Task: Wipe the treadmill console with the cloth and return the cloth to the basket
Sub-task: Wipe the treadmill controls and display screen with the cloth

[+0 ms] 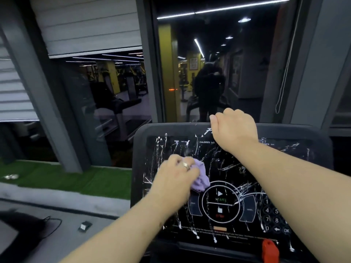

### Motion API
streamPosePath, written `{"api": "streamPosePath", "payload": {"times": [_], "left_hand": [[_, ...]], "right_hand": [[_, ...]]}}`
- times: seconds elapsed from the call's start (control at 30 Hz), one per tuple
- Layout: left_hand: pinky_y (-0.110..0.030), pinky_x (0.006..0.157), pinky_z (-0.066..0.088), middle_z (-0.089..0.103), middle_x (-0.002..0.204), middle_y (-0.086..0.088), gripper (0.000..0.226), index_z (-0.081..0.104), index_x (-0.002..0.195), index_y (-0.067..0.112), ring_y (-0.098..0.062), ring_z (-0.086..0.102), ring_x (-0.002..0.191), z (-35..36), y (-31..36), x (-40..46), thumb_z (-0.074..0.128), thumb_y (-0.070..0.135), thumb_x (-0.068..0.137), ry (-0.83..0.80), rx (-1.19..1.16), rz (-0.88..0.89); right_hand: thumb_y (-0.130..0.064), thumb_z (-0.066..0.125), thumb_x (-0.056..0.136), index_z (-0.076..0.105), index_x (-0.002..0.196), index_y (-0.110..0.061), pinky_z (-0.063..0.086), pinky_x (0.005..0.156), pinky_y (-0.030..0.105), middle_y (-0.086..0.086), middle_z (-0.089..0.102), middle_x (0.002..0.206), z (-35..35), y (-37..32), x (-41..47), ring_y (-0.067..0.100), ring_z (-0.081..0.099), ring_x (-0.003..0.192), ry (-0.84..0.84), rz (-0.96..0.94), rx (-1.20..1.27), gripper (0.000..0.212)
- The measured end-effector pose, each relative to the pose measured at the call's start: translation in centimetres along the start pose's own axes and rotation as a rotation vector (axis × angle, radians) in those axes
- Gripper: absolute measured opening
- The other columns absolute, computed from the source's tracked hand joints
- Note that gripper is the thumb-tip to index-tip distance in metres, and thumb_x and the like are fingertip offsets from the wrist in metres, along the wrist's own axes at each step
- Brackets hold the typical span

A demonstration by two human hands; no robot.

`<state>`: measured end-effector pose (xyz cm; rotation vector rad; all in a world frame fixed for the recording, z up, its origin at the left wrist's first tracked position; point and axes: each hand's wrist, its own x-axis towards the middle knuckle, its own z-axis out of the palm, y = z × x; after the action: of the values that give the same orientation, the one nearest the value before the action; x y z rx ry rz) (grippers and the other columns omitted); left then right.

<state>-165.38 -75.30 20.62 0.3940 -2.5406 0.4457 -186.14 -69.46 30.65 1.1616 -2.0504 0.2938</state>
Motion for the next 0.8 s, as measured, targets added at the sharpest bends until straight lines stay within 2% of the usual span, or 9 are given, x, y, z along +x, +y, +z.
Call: {"api": "streamPosePath", "payload": {"times": [0.13, 0.17, 0.3, 0.43, 0.5, 0.6, 0.67, 0.73, 0.8], "left_hand": [[-0.044, 0.064, 0.052, 0.061, 0.110, -0.006, 0.029, 0.067, 0.096, 0.017, -0.033, 0.051, 0.085, -1.4, -3.9, 1.1, 0.052, 0.008, 0.073, 0.209, -0.055, -0.450], [-0.044, 0.064, 0.051, 0.061, 0.112, -0.006, 0.031, 0.067, 0.097, 0.017, -0.033, 0.050, 0.085, -0.9, -2.9, 1.0, 0.053, 0.006, 0.072, 0.215, -0.064, -0.453], [-0.042, 0.067, 0.052, 0.064, 0.116, -0.003, 0.035, 0.068, 0.102, 0.018, -0.031, 0.052, 0.091, 0.0, -0.1, 0.8, 0.063, 0.004, 0.070, 0.157, -0.034, -0.073], [-0.043, 0.067, 0.053, 0.061, 0.123, -0.005, 0.039, 0.071, 0.105, 0.019, -0.034, 0.051, 0.093, -1.5, -4.3, 1.7, 0.060, 0.000, 0.073, 0.254, -0.146, -0.459], [-0.044, 0.072, 0.053, 0.061, 0.126, -0.006, 0.040, 0.071, 0.107, 0.019, -0.034, 0.051, 0.096, -0.7, -1.7, 1.5, 0.061, 0.001, 0.073, 0.216, -0.120, -0.402], [-0.043, 0.072, 0.054, 0.063, 0.126, -0.003, 0.046, 0.069, 0.114, 0.023, -0.031, 0.055, 0.097, -0.1, 0.3, 1.2, 0.073, 0.005, 0.072, 0.140, -0.093, -0.043], [-0.043, 0.073, 0.056, 0.062, 0.128, -0.001, 0.051, 0.068, 0.118, 0.028, -0.031, 0.055, 0.098, -1.2, -2.6, 2.1, 0.072, 0.005, 0.073, 0.128, -0.108, -0.118], [-0.043, 0.073, 0.056, 0.061, 0.129, -0.004, 0.055, 0.069, 0.122, 0.027, -0.034, 0.054, 0.098, -2.0, -4.2, 2.3, 0.070, 0.002, 0.073, 0.204, -0.158, -0.382], [-0.043, 0.075, 0.056, 0.061, 0.131, -0.005, 0.055, 0.068, 0.124, 0.024, -0.034, 0.054, 0.102, -1.7, -1.9, 2.1, 0.068, 0.003, 0.073, 0.192, -0.118, -0.376]], "right_hand": [[-0.041, 0.022, 0.105, 0.056, 0.079, -0.023, 0.037, 0.060, 0.037, -0.002, 0.044, 0.075, 0.2, -0.1, 0.0, 0.024, 0.044, 0.067, 0.017, -0.007, -0.018, 0.046], [-0.040, 0.023, 0.105, 0.058, 0.079, -0.022, 0.038, 0.060, 0.037, -0.002, 0.045, 0.075, 0.3, -0.1, 0.0, 0.024, 0.044, 0.067, 0.026, -0.003, -0.014, 0.046], [-0.040, 0.025, 0.105, 0.060, 0.082, -0.022, 0.040, 0.062, 0.037, -0.001, 0.050, 0.078, 0.2, -0.2, 0.0, 0.025, 0.044, 0.068, 0.025, 0.005, 0.000, 0.045], [-0.041, 0.022, 0.105, 0.061, 0.084, -0.022, 0.036, 0.062, 0.037, -0.002, 0.048, 0.078, 0.3, -0.1, 0.0, 0.024, 0.043, 0.069, 0.024, 0.011, 0.007, 0.047], [-0.041, 0.024, 0.104, 0.062, 0.085, -0.022, 0.033, 0.061, 0.037, -0.001, 0.052, 0.079, 0.4, -0.2, -0.1, 0.024, 0.041, 0.068, 0.034, 0.017, 0.003, 0.047], [-0.041, 0.025, 0.104, 0.063, 0.086, -0.023, 0.031, 0.061, 0.036, -0.001, 0.057, 0.082, 0.5, -0.1, -0.1, 0.024, 0.040, 0.069, 0.032, 0.018, 0.001, 0.046], [-0.041, 0.024, 0.104, 0.063, 0.087, -0.023, 0.032, 0.062, 0.036, -0.001, 0.056, 0.082, 0.4, -0.1, -0.1, 0.024, 0.040, 0.069, 0.026, 0.017, 0.006, 0.046], [-0.042, 0.023, 0.104, 0.063, 0.087, -0.023, 0.034, 0.062, 0.037, -0.001, 0.055, 0.082, 0.3, -0.1, 0.0, 0.023, 0.042, 0.069, 0.020, 0.024, 0.009, 0.048], [-0.042, 0.023, 0.104, 0.065, 0.088, -0.022, 0.035, 0.063, 0.037, -0.001, 0.057, 0.083, 0.4, -0.1, 0.0, 0.023, 0.041, 0.069, 0.017, 0.033, 0.023, 0.049]]}}
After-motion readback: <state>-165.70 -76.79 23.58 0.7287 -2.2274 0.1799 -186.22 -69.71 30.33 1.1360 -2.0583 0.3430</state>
